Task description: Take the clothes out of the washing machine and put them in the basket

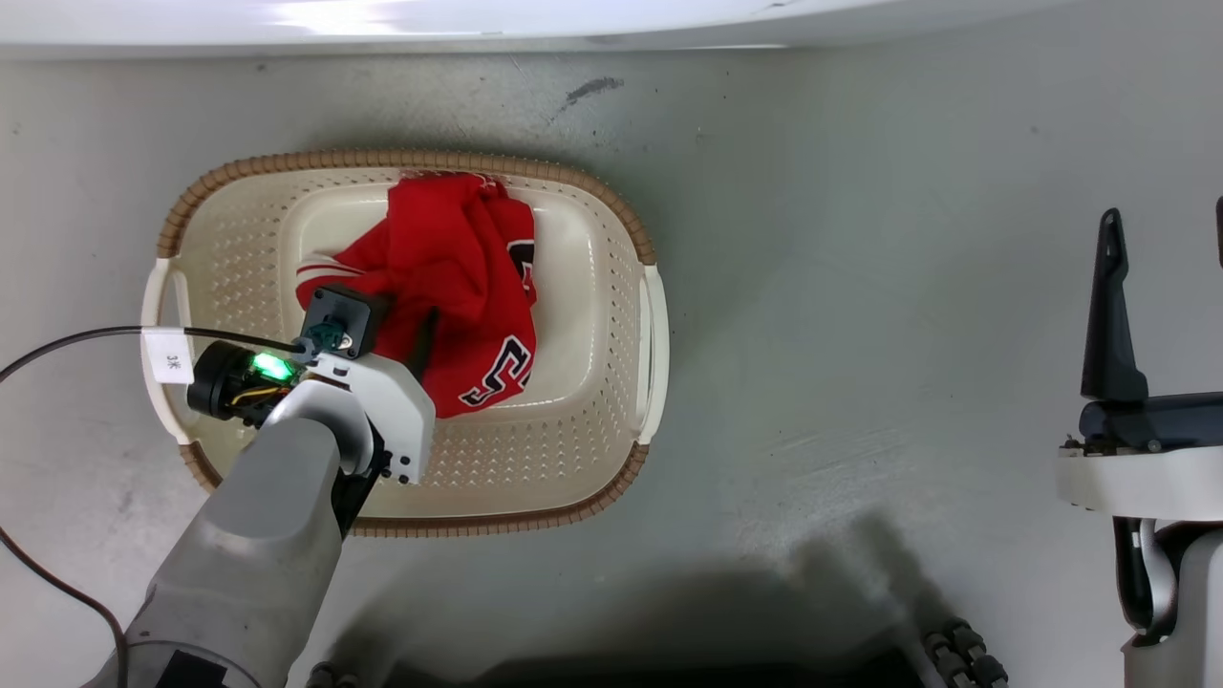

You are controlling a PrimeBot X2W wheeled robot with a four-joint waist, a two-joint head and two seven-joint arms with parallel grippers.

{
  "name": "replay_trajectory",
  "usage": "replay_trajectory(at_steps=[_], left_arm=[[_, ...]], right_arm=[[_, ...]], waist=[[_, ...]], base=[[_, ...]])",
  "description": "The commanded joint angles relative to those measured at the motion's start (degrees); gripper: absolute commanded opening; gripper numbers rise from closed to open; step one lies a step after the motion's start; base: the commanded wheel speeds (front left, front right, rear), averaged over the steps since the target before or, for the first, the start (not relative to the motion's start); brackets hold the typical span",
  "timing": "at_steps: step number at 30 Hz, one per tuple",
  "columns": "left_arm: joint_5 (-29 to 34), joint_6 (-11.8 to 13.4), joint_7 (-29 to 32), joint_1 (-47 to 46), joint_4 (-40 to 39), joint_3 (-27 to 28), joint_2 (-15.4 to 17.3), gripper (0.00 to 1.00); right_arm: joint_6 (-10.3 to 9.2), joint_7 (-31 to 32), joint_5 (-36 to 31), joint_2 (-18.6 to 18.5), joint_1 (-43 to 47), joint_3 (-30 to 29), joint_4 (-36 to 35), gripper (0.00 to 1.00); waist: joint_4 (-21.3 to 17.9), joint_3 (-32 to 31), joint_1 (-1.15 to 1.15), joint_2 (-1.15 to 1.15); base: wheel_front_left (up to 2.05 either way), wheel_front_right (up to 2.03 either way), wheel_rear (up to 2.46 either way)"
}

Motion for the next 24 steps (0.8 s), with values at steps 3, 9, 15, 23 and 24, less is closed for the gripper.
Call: replay_trajectory(at_steps=[3,9,15,23,24], left_arm=[[0.2,-0.1,-0.2,0.8,-0.5,0.8,-0.2,1.0],[1.4,-0.1,-0.2,5.7,-6.8,2.1,0.7,1.0],[2.4,-0.1,-0.2,12.2,-14.8,4.0,1.4,1.0],[4.5,-0.1,-0.1,19.6,-25.4,9.9,2.0,1.0],[4.9,0.0,-0.2,20.7,-26.8,10.8,2.0,1.0]], right_arm=[[-0.05,-0.1,0.4,0.0,-1.0,0.2,1.0,1.0],[-0.04,-0.1,1.3,0.0,-1.2,0.4,3.2,1.0],[-0.04,-0.1,2.4,0.0,0.4,-0.3,7.0,1.0],[-0.04,-0.1,3.2,0.0,1.8,0.3,9.8,1.0],[-0.04,-0.1,3.3,0.0,2.1,0.3,10.0,1.0]], waist=[[0.5,-2.6,-0.01,0.0],[0.9,-9.3,-0.01,0.0],[2.4,-16.8,-0.01,0.0],[2.9,-24.3,-0.01,0.0],[2.8,-25.3,-0.01,0.0]], base=[[0.0,0.0,0.0],[0.0,0.0,0.0],[0.0,0.0,0.0],[0.0,0.0,0.0],[0.0,0.0,0.0]])
